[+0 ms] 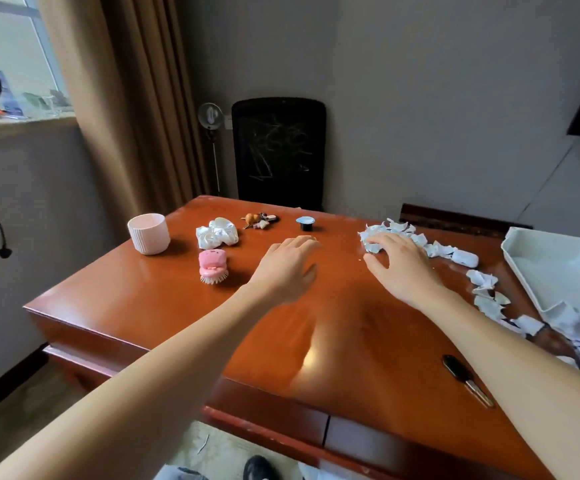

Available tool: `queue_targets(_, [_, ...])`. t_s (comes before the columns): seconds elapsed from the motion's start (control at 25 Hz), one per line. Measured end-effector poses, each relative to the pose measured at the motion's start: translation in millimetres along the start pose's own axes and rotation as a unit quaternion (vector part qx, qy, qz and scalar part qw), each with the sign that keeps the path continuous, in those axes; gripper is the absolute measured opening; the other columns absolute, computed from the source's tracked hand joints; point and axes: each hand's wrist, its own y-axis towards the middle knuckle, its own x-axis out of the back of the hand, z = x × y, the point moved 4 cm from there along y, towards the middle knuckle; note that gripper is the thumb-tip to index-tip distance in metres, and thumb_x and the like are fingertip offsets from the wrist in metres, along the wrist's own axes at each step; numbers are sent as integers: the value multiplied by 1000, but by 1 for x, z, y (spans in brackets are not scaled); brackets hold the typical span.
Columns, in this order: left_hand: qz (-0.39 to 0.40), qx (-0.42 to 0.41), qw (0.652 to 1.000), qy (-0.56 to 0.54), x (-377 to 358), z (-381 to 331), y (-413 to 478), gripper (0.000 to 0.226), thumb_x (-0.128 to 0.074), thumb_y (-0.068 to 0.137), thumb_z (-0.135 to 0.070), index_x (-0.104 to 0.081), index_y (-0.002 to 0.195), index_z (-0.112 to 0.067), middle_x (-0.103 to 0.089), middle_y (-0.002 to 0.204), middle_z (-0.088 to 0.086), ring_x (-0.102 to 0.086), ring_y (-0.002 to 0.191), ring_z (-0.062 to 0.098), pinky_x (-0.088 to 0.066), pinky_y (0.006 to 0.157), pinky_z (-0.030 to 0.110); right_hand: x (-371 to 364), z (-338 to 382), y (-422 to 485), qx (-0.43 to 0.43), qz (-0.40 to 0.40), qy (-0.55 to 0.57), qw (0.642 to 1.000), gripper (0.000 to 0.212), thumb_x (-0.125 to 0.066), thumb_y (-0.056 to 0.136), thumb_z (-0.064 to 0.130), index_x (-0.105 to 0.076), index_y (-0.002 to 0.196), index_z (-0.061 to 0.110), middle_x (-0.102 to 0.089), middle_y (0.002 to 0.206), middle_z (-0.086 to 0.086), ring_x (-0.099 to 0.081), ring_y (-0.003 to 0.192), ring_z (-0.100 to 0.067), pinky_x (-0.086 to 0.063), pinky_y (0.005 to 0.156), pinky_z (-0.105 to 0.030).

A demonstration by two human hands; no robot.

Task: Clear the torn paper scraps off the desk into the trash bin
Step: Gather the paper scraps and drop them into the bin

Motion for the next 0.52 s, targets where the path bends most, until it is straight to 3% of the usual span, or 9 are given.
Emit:
queue_targets(0.24, [41,-11,998,-45,-61,-21,60,52,-50,97,-26,-38,147,-21,-33,158,-2,-29,145,19,-26,116,38,-20,-72,25,-73,27,-47,996,51,-44,100,43,-39,148,26,-31,158,2,-20,148,-21,-20,118,-48])
queue_targets(0.52, [81,-34,995,-56,-125,-31,132,59,-48,96,-27,-27,152,-24,-20,163,-1,-16,150,23,-18,121,44,-47,-129,63,-101,48,-78,991,61,-46,100,38,-19,155,29,0,165,2,2,152,-23,-15,118,-56])
